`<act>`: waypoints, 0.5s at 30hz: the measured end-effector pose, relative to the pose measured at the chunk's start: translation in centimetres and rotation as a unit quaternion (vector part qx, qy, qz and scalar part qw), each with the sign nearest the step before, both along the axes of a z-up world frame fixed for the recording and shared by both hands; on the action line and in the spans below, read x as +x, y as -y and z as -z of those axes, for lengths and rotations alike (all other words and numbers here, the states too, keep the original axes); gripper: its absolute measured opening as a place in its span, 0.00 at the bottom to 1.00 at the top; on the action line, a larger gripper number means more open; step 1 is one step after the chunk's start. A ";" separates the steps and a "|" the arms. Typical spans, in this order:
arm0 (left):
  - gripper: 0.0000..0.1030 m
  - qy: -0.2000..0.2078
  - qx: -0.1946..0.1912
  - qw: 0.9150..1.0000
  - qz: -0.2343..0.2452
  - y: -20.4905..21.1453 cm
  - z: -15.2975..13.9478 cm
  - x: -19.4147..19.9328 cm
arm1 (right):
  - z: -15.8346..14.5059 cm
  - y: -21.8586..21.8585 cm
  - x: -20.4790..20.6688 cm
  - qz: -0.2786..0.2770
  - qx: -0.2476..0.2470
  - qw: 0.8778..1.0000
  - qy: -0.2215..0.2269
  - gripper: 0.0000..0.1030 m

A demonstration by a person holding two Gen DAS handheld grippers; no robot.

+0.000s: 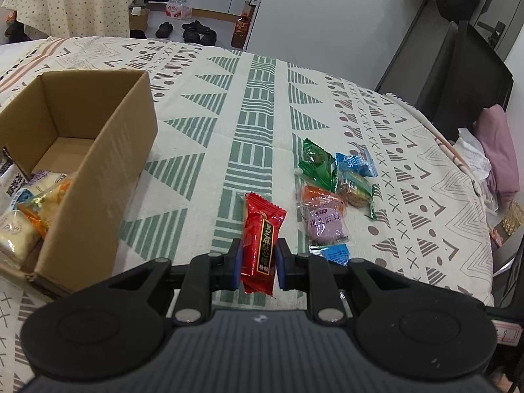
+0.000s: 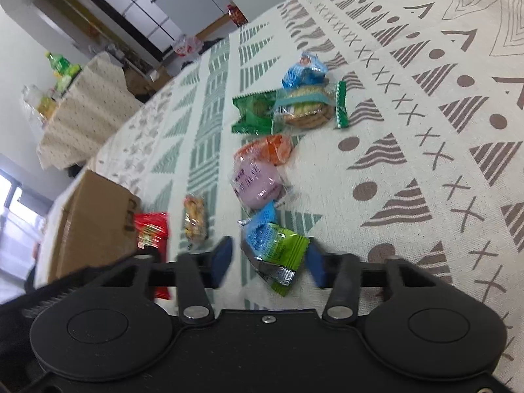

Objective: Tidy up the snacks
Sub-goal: 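Grasp the red chocolate bar with the left tool while the right tool grasps the blue-green candy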

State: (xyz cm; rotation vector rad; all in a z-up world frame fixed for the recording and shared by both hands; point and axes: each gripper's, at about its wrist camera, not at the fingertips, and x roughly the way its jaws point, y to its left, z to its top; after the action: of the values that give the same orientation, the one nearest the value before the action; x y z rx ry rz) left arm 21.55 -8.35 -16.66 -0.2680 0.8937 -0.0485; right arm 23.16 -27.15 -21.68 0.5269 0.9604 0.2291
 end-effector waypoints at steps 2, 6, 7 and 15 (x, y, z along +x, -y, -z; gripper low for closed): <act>0.19 0.001 -0.004 1.000 -0.001 -0.2 -0.3 -0.2 | -0.1 -0.2 -0.1 -0.006 0.005 1.000 0.003 0.27; 0.19 0.010 -0.011 1.000 -0.005 -0.7 -1.4 -0.7 | -0.8 -0.1 -0.9 -0.002 0.009 1.000 0.012 0.24; 0.19 0.014 -0.011 1.000 -0.006 -0.8 -1.7 -0.8 | -0.9 0.1 -1.0 0.002 0.018 1.000 0.010 0.23; 0.19 0.047 -0.029 0.998 -0.021 -2.4 -4.7 -1.6 | -4.3 -0.2 -2.9 0.011 0.029 0.998 0.049 0.23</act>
State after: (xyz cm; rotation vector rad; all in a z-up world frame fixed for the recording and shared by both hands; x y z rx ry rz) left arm 19.96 -5.98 -11.94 -0.3369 0.7939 -0.0473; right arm 20.31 -26.98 -17.40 0.5750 0.8536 0.2615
